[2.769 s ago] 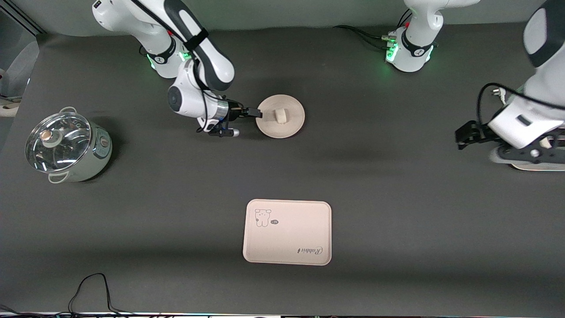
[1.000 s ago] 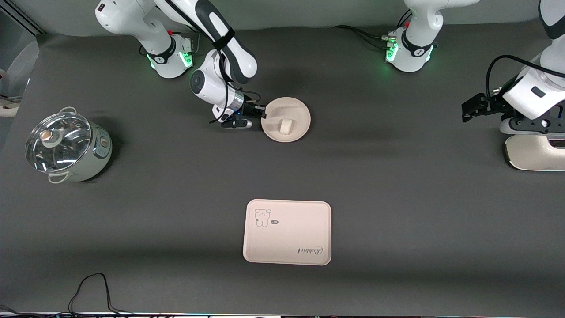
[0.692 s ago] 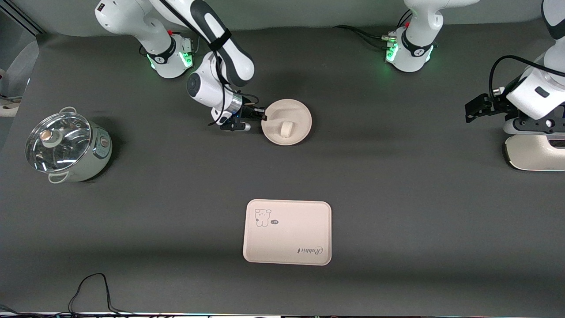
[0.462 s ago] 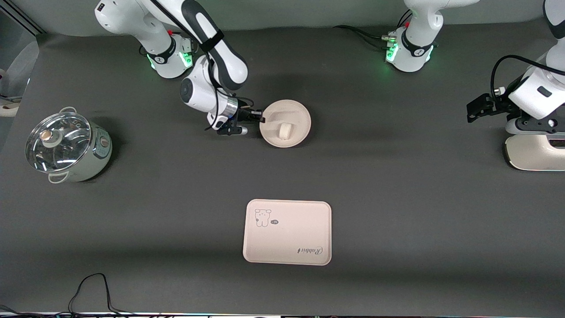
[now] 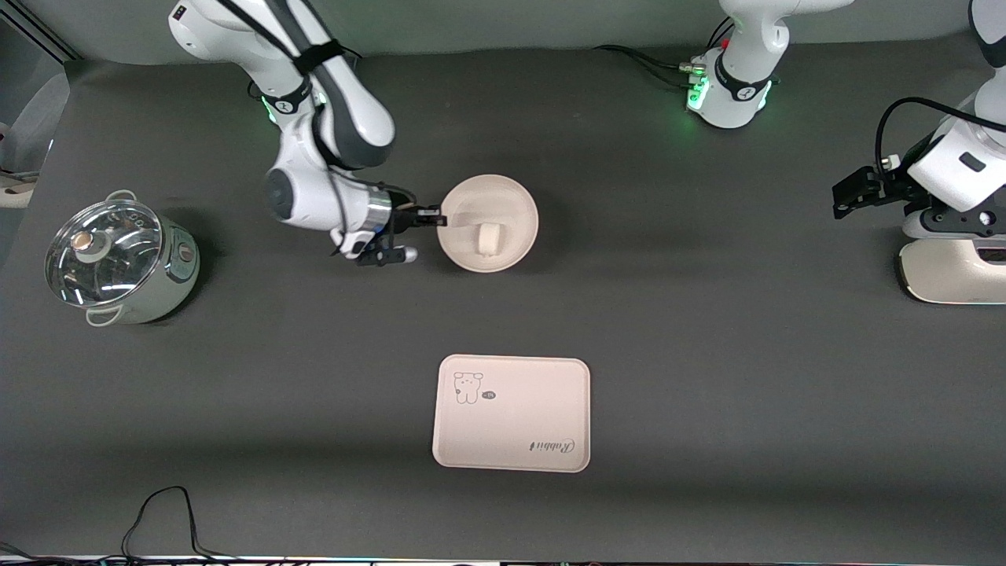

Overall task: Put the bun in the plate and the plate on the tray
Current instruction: 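Carry the plate with the bun over the white tray with the right gripper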

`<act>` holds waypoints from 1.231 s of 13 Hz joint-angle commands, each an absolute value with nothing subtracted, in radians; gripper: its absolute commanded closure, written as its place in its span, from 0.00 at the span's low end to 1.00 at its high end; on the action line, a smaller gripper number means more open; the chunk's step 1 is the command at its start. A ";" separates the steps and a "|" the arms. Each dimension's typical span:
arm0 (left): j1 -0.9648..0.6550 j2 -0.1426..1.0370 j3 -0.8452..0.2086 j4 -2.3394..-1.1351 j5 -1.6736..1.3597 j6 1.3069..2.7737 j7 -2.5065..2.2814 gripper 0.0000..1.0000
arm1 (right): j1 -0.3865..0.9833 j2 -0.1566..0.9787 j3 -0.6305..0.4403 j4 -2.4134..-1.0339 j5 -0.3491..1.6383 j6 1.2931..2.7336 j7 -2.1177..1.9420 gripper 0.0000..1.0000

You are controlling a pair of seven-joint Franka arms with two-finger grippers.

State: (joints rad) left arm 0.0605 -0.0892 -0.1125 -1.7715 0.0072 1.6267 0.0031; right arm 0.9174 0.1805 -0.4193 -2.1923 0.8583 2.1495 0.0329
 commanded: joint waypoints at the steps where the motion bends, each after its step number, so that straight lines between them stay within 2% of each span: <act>1: 0.064 -0.100 -0.117 -1.775 0.024 1.637 0.006 0.00 | 0.911 0.230 -0.474 -2.021 0.748 2.021 0.118 1.00; 4: 0.063 -0.100 -0.120 -1.769 0.038 1.646 -0.002 0.00 | 0.827 0.377 -0.492 -1.733 0.727 1.834 0.169 1.00; 6: 0.061 -0.097 -0.124 -1.758 0.040 1.637 -0.029 0.00 | 0.778 0.460 -0.492 -1.567 0.732 1.772 0.213 1.00; 12: 0.063 -0.084 -0.121 -1.724 0.038 1.621 -0.025 0.00 | 0.644 0.835 -0.483 -1.151 0.885 1.790 0.233 1.00; 16: 0.063 -0.061 -0.120 -1.709 0.040 1.606 -0.032 0.00 | 0.646 0.946 -0.466 -1.150 0.983 1.954 0.232 1.00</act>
